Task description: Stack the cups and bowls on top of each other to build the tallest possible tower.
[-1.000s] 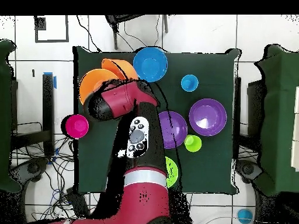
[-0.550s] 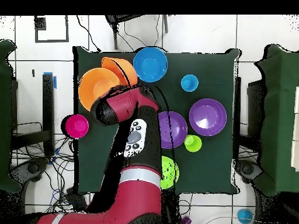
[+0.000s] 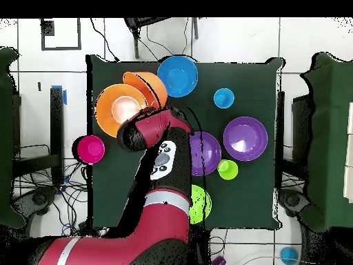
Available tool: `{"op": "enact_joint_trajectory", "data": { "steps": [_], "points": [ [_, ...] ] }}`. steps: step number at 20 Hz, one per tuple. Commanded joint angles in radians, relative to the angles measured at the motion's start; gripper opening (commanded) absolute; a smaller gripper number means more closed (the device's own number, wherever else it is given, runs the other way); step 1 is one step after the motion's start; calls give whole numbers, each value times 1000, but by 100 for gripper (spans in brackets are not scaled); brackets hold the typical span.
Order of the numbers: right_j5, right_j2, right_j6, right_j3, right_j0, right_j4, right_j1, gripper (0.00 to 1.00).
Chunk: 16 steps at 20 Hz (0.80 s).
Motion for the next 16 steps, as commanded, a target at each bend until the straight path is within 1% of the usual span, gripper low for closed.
{"op": "enact_joint_trajectory", "data": {
  "steps": [1, 10, 14, 16],
  "points": [
    [-7, 54, 110, -11, -23, 28, 37, 0],
    [1, 65, 83, -15, -35, 53, 36, 0],
    [-31, 38, 78, -43, -10, 33, 42, 0],
    [-36, 54, 83, -27, -22, 45, 28, 0]
  ]
}}
